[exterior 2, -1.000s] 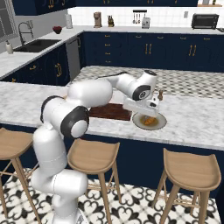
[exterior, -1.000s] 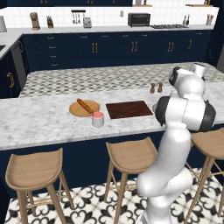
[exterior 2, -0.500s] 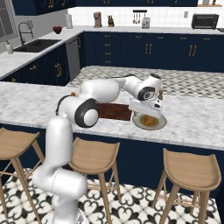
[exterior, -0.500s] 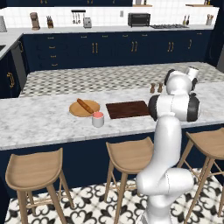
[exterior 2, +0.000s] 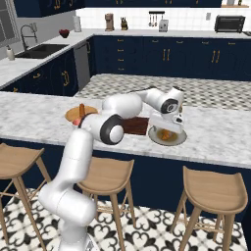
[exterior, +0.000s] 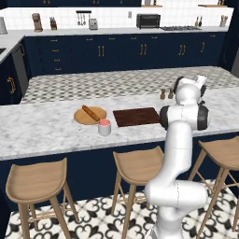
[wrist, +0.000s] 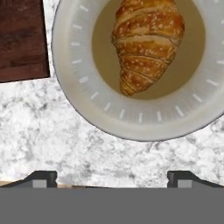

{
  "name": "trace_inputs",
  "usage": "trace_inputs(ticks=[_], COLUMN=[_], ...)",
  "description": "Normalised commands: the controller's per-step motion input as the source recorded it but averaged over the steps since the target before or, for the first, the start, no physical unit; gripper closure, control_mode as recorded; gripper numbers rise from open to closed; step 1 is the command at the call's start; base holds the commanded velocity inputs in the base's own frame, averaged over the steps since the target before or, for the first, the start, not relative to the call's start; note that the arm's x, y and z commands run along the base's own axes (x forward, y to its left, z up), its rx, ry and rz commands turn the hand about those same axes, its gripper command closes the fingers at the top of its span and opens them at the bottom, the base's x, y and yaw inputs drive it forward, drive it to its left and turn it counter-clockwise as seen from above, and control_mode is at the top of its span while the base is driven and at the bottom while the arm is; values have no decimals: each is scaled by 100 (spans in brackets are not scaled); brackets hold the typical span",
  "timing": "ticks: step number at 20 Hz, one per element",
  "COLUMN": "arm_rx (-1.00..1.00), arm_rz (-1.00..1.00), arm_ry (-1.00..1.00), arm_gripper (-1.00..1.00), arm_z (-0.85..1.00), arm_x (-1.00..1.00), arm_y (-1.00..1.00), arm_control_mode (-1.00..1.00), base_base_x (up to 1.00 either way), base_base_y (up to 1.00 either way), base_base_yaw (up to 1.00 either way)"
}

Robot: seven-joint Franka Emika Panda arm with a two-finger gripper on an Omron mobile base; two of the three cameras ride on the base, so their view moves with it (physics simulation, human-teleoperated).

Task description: From the different types of pastries on the counter, select a croissant and place it on the cutting board. Then retrieve a jar of jam from the cabinet and place it alongside the croissant on the cutting board.

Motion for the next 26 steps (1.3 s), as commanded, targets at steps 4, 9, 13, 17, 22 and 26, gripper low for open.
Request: trace_inputs(ticks=[4, 9, 13, 17, 22, 26], arm_rx=[0, 0, 1, 1, 4, 2], arm_rz=[0, 0, 3, 3, 2, 3], arm_ry=[5, 4, 2, 0, 0, 1], arm_gripper=[-100, -100, -100, -100, -100, -100], arm_z=[-33, -30, -24, -22, -15, -21], arm_x=[30, 29, 27, 28, 38, 35], arm_y=[0, 0, -6, -11, -12, -10], arm_control_mode=[-100, -100, -100, -100, -100, -100], base_base_x=[0, 0, 0, 0, 0, 0], base_base_y=[0, 0, 0, 0, 0, 0], base_base_yaw=[0, 0, 0, 0, 0, 0])
